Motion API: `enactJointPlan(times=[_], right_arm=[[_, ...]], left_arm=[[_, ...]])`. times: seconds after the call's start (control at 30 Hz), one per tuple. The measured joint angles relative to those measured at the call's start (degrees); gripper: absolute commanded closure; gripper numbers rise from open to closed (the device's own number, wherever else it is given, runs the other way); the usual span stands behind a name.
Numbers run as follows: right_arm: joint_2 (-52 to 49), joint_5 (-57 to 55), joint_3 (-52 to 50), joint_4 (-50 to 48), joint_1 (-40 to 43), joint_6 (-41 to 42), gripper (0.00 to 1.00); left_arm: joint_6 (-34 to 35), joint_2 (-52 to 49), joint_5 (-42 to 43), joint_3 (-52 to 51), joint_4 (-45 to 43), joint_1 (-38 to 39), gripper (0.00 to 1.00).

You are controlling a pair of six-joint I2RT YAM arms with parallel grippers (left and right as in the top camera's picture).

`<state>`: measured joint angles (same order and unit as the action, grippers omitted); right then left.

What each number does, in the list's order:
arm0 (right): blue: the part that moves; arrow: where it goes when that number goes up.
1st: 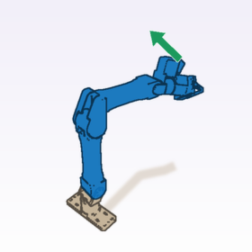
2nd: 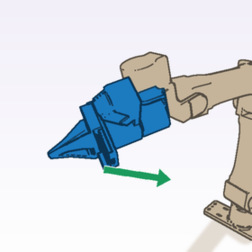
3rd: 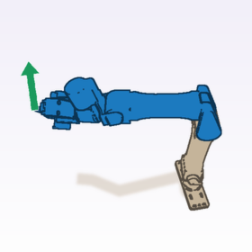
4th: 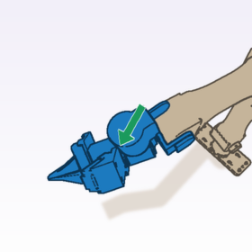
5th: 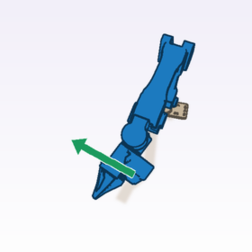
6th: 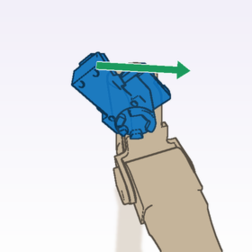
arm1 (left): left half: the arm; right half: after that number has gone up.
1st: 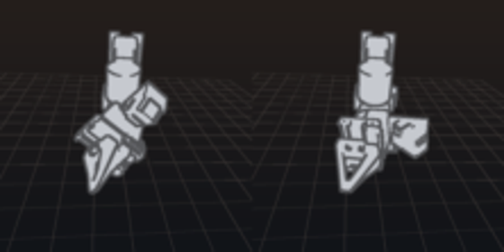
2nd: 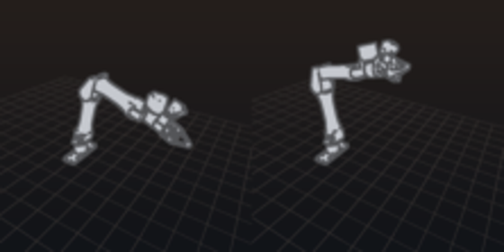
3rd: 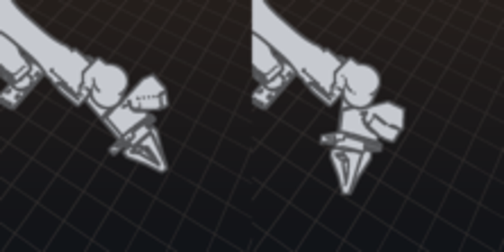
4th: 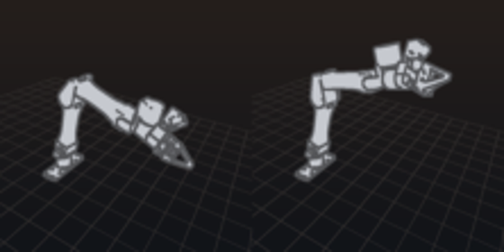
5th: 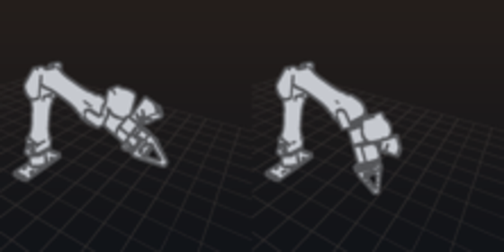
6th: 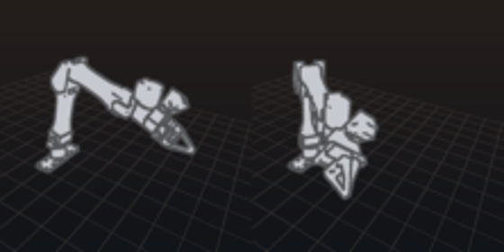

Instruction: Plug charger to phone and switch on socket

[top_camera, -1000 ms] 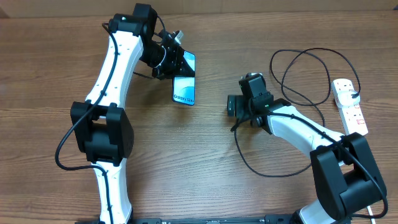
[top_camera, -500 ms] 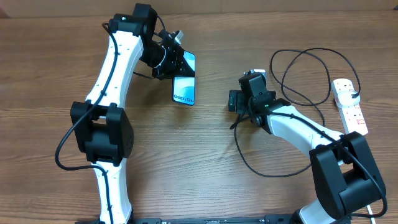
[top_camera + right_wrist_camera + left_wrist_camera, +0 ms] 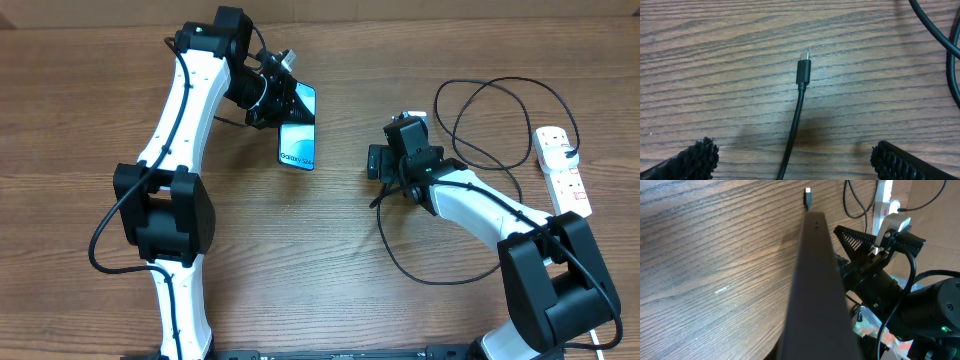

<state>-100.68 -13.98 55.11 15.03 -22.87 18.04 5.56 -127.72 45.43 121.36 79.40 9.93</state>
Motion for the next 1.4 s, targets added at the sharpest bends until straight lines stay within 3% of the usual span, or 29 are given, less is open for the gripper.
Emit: enactJointPlan(times=[0.57,1.1,1.13,1.3,1.4], right_arm=[[0.0,0.0,0.0,0.0,0.0,0.0,0.00],[0.0,1.8,0.0,-1.0,0.0,0.0,0.00],[0.0,2.3,0.0,-1.1,0.0,0.0,0.03],[-0.1,6.2,0.2,-3.9,0.0,-1.0,0.50],[-0.2,7.9,1.6,-2.4,0.3,-1.4,0.60]], left_arm=[[3.9,0.0,11.4,0.0,-0.6,0.0,0.96],[4.8,0.0,12.7,0.0,-2.6,0.0,0.96],[4.8,0.0,12.7,0.0,-2.6,0.0,0.96],[4.8,0.0,12.8,0.0,-2.8,-0.5,0.96],[4.8,0.0,12.9,0.0,-2.8,-1.3,0.96]])
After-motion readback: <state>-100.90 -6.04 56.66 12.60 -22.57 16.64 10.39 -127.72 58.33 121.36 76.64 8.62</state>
